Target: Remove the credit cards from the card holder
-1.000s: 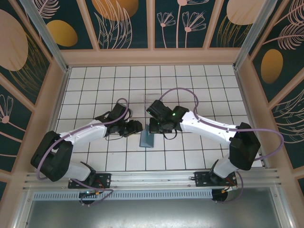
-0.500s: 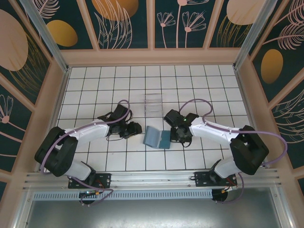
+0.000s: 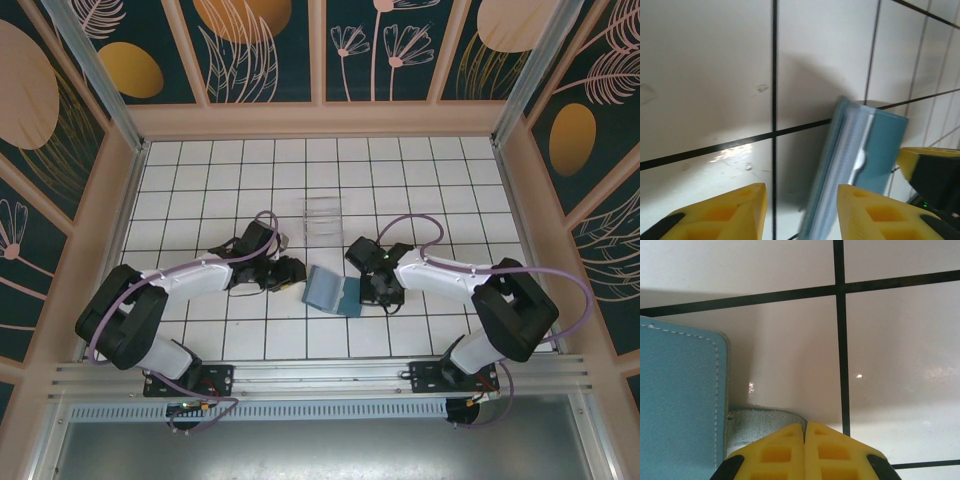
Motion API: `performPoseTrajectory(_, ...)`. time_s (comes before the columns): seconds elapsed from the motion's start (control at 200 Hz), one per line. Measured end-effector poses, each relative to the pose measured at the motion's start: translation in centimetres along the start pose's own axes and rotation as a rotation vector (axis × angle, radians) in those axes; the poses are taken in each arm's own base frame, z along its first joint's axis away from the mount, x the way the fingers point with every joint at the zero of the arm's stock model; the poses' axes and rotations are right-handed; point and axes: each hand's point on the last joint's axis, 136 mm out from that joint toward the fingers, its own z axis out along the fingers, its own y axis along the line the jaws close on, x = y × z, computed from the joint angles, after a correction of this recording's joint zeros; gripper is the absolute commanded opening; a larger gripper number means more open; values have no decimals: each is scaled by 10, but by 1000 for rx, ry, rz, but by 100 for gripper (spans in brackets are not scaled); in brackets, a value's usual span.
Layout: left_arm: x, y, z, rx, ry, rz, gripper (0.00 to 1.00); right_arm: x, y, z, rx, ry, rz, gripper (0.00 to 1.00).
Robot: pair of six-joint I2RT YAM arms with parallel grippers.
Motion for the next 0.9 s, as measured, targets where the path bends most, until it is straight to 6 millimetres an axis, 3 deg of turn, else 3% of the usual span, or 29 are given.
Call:
performPoseTrajectory(0.22,0,-12,5,64,10,22,37,0,0,2,1,2,-1,0)
performPoseTrajectory(0.445,10,2,19,69,52,-18,28,0,0,2,1,2,-1,0)
performPoseTrajectory(0.896,8,-13,19,135,53,-1,11,2,1,2,-7,9,-19,0)
